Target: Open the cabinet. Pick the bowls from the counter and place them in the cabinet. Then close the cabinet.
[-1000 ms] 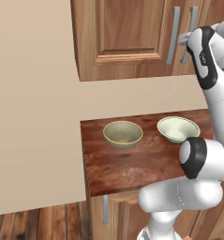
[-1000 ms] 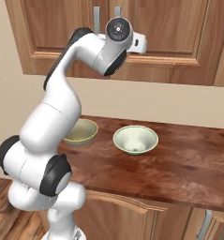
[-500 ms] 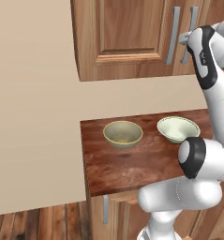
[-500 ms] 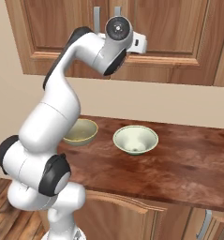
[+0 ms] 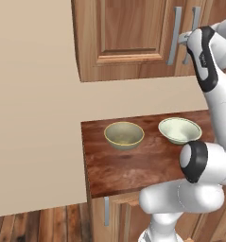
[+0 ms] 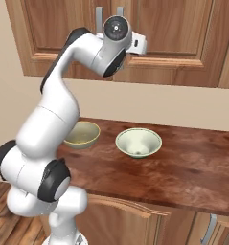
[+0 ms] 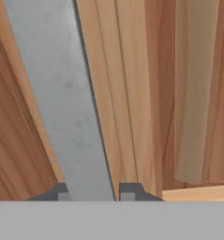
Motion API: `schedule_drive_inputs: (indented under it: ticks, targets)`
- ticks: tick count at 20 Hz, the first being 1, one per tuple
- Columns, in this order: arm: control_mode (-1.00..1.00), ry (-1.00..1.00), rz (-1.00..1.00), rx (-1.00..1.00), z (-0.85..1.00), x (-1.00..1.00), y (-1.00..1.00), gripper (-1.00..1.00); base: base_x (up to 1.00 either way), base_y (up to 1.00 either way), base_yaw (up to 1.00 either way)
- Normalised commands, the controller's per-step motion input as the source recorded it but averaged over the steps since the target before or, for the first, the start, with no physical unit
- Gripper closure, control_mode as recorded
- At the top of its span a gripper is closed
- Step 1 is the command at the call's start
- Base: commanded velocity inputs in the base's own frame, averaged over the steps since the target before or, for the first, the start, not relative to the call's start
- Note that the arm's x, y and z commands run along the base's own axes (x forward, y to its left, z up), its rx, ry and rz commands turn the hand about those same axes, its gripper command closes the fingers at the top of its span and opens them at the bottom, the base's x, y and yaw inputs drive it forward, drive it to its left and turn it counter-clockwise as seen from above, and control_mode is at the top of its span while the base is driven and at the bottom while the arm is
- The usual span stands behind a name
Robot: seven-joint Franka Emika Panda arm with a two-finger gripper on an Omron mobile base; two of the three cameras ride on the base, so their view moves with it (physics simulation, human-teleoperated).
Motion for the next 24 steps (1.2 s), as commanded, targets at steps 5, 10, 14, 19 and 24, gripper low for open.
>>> schedule_drive_inputs:
  ticks: [5, 10, 14, 19, 24]
  targets:
    - [-1.00, 0.03, 0.05, 0.00, -0.17, 0.20, 0.00, 1.00, 0.00, 0.00, 0.00]
    - [-1.00, 0.07, 0.24, 0.00, -0.23, 0.37, -0.13, 1.00, 0.00, 0.00, 0.00]
    - [-1.00, 0.02, 0.27, 0.00, -0.14, 0.03, -0.38, 1.00, 0.00, 0.00, 0.00]
    - [-1.00, -0.03, 0.18, 0.00, -0.01, -0.39, -0.37, 1.00, 0.00, 0.00, 0.00]
    - [-1.00, -0.22, 0.07, 0.00, 0.00, -0.91, -0.28, 1.00, 0.00, 0.00, 0.00]
